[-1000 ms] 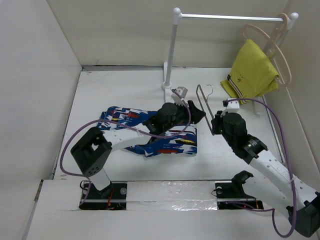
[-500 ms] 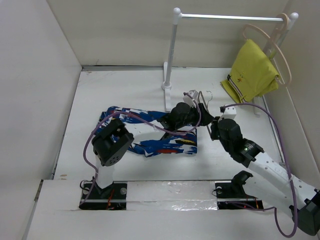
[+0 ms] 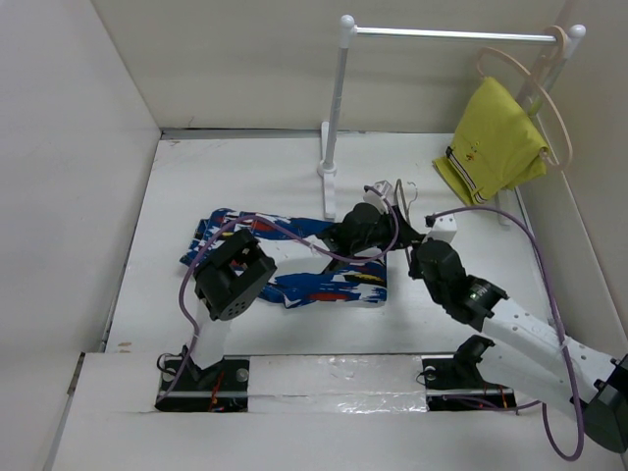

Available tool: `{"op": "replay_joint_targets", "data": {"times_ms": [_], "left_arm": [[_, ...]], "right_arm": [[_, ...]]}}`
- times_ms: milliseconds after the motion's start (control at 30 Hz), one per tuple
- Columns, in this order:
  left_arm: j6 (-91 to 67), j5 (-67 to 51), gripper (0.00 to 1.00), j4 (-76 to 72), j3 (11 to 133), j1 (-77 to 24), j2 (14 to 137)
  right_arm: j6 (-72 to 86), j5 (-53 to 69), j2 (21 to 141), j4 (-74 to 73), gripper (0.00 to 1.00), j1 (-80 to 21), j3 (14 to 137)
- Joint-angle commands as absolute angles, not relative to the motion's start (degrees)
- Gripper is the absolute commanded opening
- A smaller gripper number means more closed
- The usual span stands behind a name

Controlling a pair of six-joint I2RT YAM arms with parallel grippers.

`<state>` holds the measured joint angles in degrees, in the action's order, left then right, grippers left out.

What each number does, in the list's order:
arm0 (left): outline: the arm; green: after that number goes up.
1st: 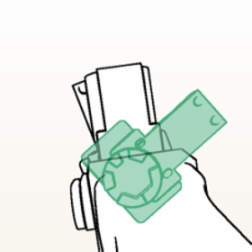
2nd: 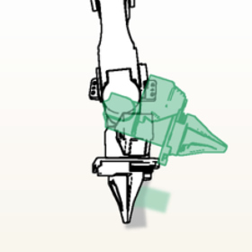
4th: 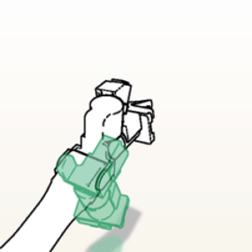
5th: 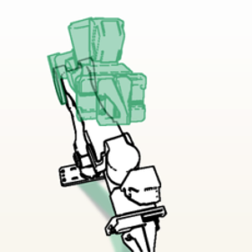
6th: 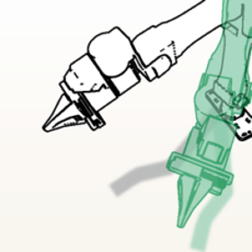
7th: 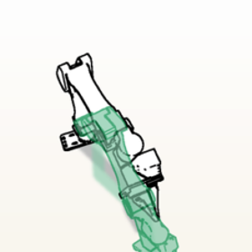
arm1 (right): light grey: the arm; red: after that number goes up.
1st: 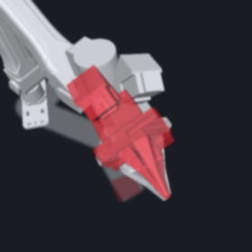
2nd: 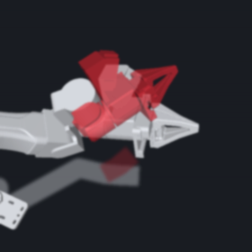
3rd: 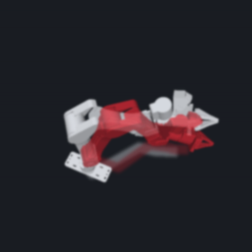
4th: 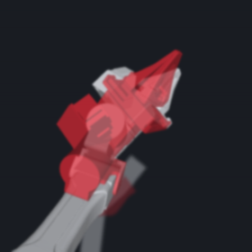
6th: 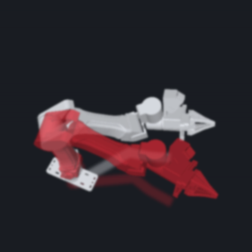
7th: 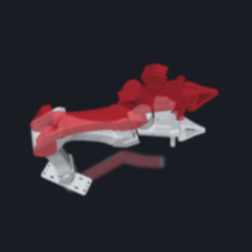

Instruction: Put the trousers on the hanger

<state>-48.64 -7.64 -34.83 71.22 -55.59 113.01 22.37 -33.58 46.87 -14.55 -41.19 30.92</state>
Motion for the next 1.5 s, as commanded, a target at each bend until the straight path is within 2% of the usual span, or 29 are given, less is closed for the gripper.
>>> {"op": "replay_joint_targets", "data": {"times_ms": [0, 200, 300, 333, 367, 467, 500, 567, 600, 667, 700, 800, 867, 933, 967, 1000, 1067, 1100, 1300, 1467], "left_arm": [[-49.48, -9.32, 0.31, -39.11, 71.20, -56.16, 112.32], [-51.41, -10.46, 0.29, -40.95, 68.47, -56.16, 113.91], [-51.59, -10.11, 0.15, -41.75, 67.59, -56.69, 113.64], [-51.24, -10.02, 0.03, -41.40, 67.67, -56.69, 113.38], [-50.81, -8.80, 0.00, -41.14, 67.15, -56.69, 112.51], [-50.71, -6.95, 0.00, -43.49, 64.44, -56.69, 110.31], [-50.71, -6.94, 0.00, -43.77, 64.08, -56.69, 109.95], [-50.28, -7.03, 0.00, -43.94, 63.02, -56.69, 108.82], [-50.27, -6.94, 0.00, -44.38, 62.32, -56.69, 108.29], [-50.62, -6.59, 0.00, -47.09, 59.08, -56.69, 106.80], [-51.06, -6.77, 0.00, -47.98, 58.28, -56.17, 106.53], [-51.85, -8.43, 0.00, -49.48, 56.61, -56.16, 106.35], [-52.20, -8.26, 0.00, -50.97, 54.94, -56.16, 105.82], [-52.82, -8.52, 0.00, -52.03, 53.62, -56.16, 105.21], [-52.74, -8.53, 0.00, -52.21, 52.57, -56.16, 103.99], [-52.56, -8.35, 0.00, -52.12, 51.86, -56.16, 103.19], [-51.95, -6.08, 0.00, -52.56, 48.63, -57.30, 100.22], [-51.86, -5.37, 0.00, -52.99, 47.47, -57.30, 99.24], [-57.12, 2.64, 0.00, -62.48, 37.44, -59.41, 97.55], [-58.71, 0.70, 0.00, -65.11, 39.20, -59.41, 103.44]], "right_arm": [[23.91, -35.33, 47.55, -10.63, 0.02, -43.41, 31.55], [25.23, -35.95, 47.37, -8.36, 0.03, -44.65, 30.06], [26.19, -36.82, 47.64, -9.66, 0.03, -44.65, 30.14], [26.28, -36.83, 47.55, -10.02, 0.04, -44.65, 30.41], [26.02, -36.91, 47.46, -10.45, 0.05, -44.65, 30.41], [26.28, -36.74, 46.41, -12.73, 0.11, -45.18, 30.93], [26.98, -36.48, 45.19, -13.88, 0.19, -45.18, 31.29], [27.24, -35.60, 43.60, -16.77, 0.30, -45.18, 31.73], [27.16, -34.29, 42.72, -17.92, 0.39, -45.18, 31.99], [28.29, -33.49, 40.27, -22.21, 0.45, -45.18, 32.69], [29.00, -32.09, 39.38, -23.28, 0.53, -45.18, 33.22], [28.13, -29.98, 35.60, -23.55, 0.56, -45.18, 32.96], [27.52, -29.36, 34.55, -23.99, 0.56, -44.04, 33.22], [27.07, -28.13, 34.63, -24.52, 0.45, -42.03, 34.27], [26.37, -27.17, 34.98, -24.09, 0.38, -41.23, 34.54], [25.76, -23.94, 35.42, -23.21, 0.24, -40.35, 34.63], [23.74, -19.62, 38.13, -21.02, 0.05, -37.29, 34.80], [23.56, -16.47, 39.28, -21.18, 0.00, -36.40, 35.07], [23.46, -8.10, 43.50, -12.49, 0.01, -32.79, 31.04], [24.43, -3.43, 48.50, -5.12, 0.11, -30.07, 28.39]]}}
